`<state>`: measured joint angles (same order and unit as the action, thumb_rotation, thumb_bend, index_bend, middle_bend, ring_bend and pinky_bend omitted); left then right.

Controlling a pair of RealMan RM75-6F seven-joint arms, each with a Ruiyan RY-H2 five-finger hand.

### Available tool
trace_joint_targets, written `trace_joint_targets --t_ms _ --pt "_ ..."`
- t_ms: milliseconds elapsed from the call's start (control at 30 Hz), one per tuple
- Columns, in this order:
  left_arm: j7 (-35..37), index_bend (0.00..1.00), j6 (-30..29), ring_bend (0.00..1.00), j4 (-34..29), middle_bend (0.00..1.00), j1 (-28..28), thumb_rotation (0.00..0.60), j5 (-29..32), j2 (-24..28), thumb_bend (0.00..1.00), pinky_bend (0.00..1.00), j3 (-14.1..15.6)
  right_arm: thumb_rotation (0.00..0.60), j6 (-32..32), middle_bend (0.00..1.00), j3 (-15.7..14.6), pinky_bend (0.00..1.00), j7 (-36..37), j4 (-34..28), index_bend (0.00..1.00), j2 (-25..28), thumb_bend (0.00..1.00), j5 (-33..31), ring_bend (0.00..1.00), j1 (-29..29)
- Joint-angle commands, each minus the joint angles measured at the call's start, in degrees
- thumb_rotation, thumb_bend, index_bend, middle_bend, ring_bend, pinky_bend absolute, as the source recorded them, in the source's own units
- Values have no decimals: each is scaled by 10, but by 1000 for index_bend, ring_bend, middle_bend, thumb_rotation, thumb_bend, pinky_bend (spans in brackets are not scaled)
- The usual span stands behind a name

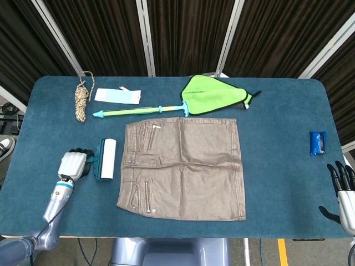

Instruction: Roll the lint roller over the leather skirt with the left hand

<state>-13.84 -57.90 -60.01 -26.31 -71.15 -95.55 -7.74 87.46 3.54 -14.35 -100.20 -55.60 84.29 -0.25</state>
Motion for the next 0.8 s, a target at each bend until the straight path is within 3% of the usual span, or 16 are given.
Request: trace_joint_targets --t_ms 33,367,600,800 --pt "3 615 -2 341 -1 481 0 600 -4 2 727 433 3 600 -1 0 0 0 1 0 0 1 0 -1 0 0" --pt "13 629 -30 358 -53 496 1 600 -31 46 823 443 6 600 -4 0 -2 0 5 -2 0 3 0 -1 0 1" --pt "-23 638 -41 361 -167 500 -14 600 -52 119 848 447 -3 600 -8 0 -1 0 13 -5 0 6 0 -5 0 3" --pt "-103 642 -13 368 -257 505 -49 600 -40 154 867 449 -18 600 -16 0 1 0 24 -6 0 11 0 -14 0 6"
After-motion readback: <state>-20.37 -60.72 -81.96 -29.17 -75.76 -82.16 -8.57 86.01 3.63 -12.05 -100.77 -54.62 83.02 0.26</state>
